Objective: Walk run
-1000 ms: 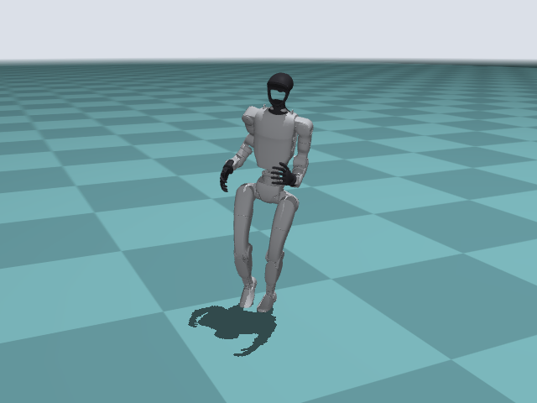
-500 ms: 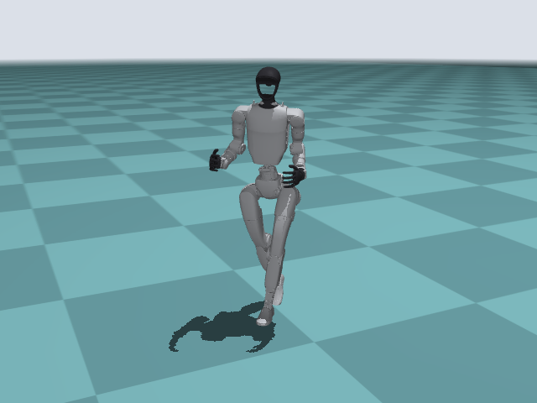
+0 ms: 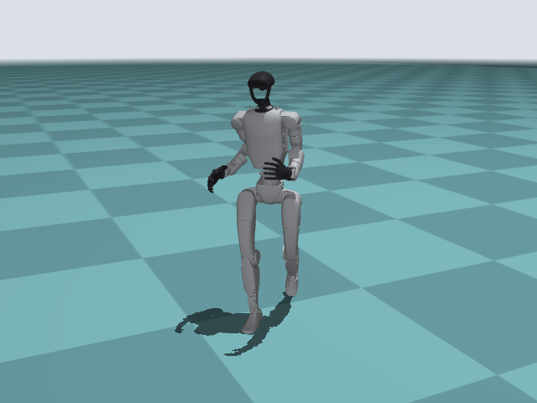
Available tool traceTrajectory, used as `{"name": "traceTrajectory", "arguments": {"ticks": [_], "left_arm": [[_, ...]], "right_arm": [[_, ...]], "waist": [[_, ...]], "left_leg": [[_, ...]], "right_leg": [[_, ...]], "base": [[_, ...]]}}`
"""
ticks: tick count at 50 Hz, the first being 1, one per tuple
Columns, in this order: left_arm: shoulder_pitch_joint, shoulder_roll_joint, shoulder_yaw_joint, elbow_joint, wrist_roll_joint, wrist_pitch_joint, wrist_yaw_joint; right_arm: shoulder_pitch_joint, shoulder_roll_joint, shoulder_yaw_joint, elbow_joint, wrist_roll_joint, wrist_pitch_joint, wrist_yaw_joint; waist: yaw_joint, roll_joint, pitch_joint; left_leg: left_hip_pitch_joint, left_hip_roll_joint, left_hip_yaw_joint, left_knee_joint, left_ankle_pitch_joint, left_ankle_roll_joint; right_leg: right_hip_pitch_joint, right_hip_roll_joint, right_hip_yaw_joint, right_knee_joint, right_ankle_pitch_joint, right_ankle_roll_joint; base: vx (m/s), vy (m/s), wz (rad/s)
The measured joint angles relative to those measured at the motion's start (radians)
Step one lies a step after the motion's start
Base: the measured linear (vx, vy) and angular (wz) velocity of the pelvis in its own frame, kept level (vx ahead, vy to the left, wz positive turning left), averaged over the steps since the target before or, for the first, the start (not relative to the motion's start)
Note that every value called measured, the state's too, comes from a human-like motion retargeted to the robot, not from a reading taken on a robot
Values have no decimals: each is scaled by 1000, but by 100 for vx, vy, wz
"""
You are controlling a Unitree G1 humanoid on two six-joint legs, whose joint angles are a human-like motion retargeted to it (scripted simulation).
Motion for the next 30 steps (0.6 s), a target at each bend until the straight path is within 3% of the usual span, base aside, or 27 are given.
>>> {"name": "traceTrajectory", "arguments": {"ticks": [2,3,5,8,10,13,15,17,18,20,22,23,25,26,28,30], "left_arm": [[42,-21,33,28,-21,1,-42],[60,-43,38,58,-30,0,-82],[89,-82,42,118,-34,-2,-132],[140,-96,53,153,-22,-30,-106],[174,-93,62,149,18,-52,-119],[221,-77,82,130,79,-69,-115],[235,-72,80,128,96,-71,-94],[224,-73,72,119,96,-62,-78],[217,-75,65,109,92,-57,-74],[184,-75,46,78,79,-40,-65],[152,-66,39,62,56,-29,-64],[102,-61,66,72,34,-30,-78],[-2,-40,116,117,3,-18,-131],[-31,-26,94,117,13,-22,-116],[-73,6,58,102,49,-34,-61],[-89,24,47,80,86,-38,-24]], "right_arm": [[-61,25,27,-50,11,-11,-84],[-102,29,19,-58,36,-30,-126],[-193,26,16,-48,128,-60,-182],[-279,7,100,-45,277,-74,-182],[-304,-12,109,-64,363,-82,-163],[-284,-37,131,-87,418,-92,-149],[-242,-42,127,-92,404,-90,-127],[-196,-40,125,-74,351,-72,-99],[-173,-37,132,-58,316,-60,-87],[-140,-34,147,-14,254,-38,-67],[-97,-26,174,60,222,-26,-13],[-88,-17,188,101,224,-22,36],[-55,-10,222,161,248,7,98],[-29,-16,232,172,268,13,118],[31,-34,243,183,306,10,154],[93,-48,230,185,309,-8,174]], "waist": [[31,22,-2],[35,13,-10],[38,-58,-37],[91,-104,-29],[109,-121,-8],[221,-170,7],[285,-192,19],[332,-201,40],[343,-202,57],[292,-231,86],[219,-253,97],[208,-233,93],[216,-159,66],[213,-131,56],[191,-95,46],[132,-63,36]], "left_leg": [[-61,32,-4,265,0,0],[-100,-35,-101,303,0,0],[-222,-84,-164,370,-81,0],[-391,-57,-91,340,-296,174],[-487,-35,-55,226,-392,266],[-548,-34,40,-115,-461,333],[-542,-83,6,-347,-536,349],[-515,-82,-9,-473,-555,240],[-494,-69,32,-483,-515,255],[-450,-137,93,-415,-527,458],[-413,-242,-92,-259,-625,450],[-441,-221,-189,-195,-661,400],[-416,-41,-80,-141,-740,376],[-366,-6,-64,-172,-757,372],[-277,13,-79,-241,-752,358],[-197,21,-88,-322,-683,345]], "right_leg": [[24,105,91,164,-129,-71],[32,67,96,214,-170,-51],[101,15,117,185,-202,-54],[232,55,186,94,-175,-74],[303,62,170,31,-75,-50],[434,58,154,-54,143,17],[513,55,141,-78,293,85],[575,47,110,-32,404,168],[583,42,120,66,424,221],[523,28,124,379,431,346],[441,81,94,666,431,374],[386,125,106,703,431,353],[266,189,117,731,341,319],[213,198,104,719,271,285],[104,171,76,684,125,211],[11,76,-2,592,14,162]], "base": [[170,-45,-83],[175,-68,7],[131,-71,5],[155,-51,-104],[113,-30,-51],[150,-39,-137],[155,-35,-122],[153,-32,-106],[130,-31,-30],[136,-31,93],[176,-42,85],[164,-58,-49],[110,-41,-96],[89,-23,-61],[130,-35,-13],[146,-41,44]]}}
